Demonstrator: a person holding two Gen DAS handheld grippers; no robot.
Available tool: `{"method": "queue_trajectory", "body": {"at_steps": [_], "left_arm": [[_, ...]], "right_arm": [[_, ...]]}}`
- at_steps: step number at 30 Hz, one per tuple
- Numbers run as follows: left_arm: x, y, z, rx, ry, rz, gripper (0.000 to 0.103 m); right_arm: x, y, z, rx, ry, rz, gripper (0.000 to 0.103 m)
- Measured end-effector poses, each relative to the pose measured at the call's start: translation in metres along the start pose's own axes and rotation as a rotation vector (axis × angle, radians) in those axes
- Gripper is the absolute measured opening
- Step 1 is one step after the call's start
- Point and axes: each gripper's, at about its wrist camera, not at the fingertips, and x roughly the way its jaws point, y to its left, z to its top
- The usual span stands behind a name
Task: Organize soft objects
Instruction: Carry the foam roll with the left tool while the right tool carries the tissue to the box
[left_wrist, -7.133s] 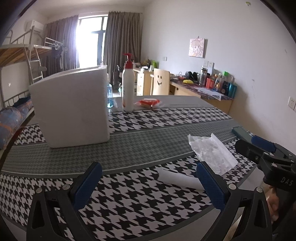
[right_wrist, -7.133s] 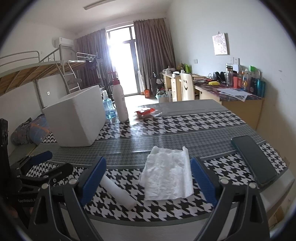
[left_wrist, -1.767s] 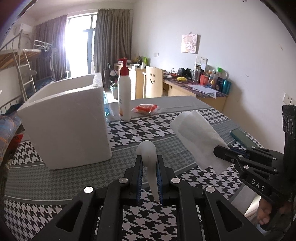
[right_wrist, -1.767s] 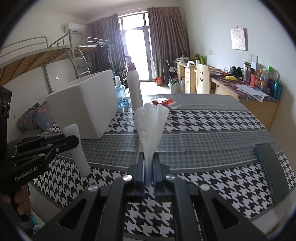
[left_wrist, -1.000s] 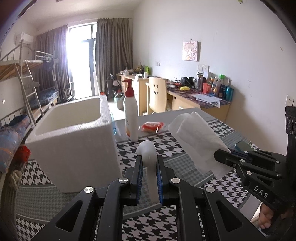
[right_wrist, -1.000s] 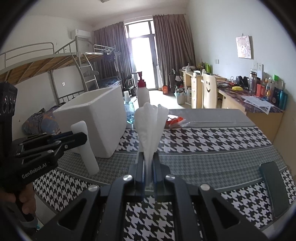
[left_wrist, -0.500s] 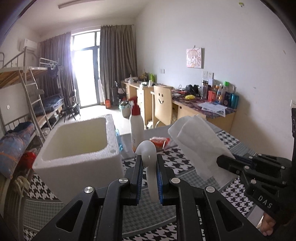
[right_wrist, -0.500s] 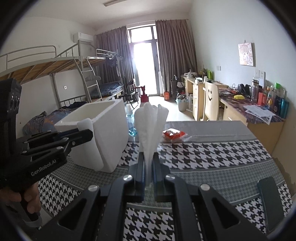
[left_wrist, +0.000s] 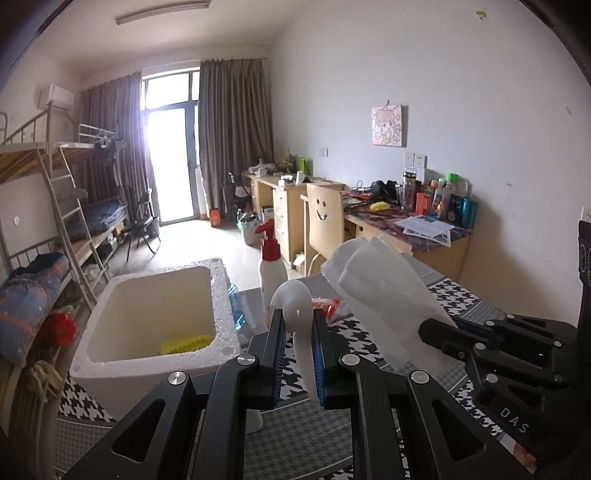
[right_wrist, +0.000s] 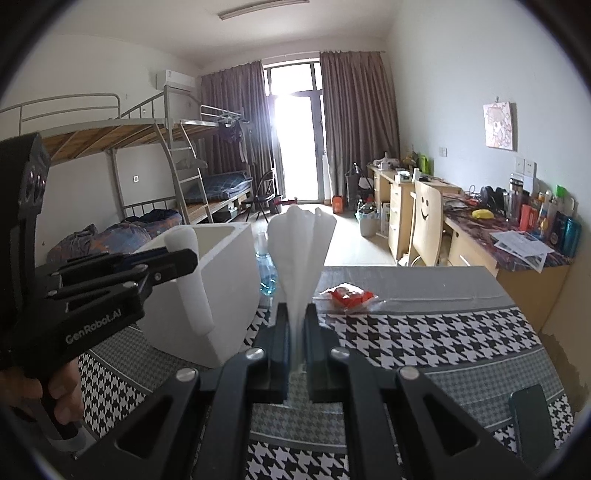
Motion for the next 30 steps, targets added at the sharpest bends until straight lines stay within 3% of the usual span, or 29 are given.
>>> {"method": "queue_trajectory", "body": {"at_steps": [17,30], "left_arm": [[-0.002,0.023,0.030,-0.017,-0.045,0.042,0.015],[0.000,0.047,0.045,-0.023,-0.064,0.133,0.015]], "right_arm": [[0.006,0.011,0.029,-0.020,-0.020,0.023,0.010],[0.023,0.031,0.054,-0.074,-0.007,0.062,0.010]]}}
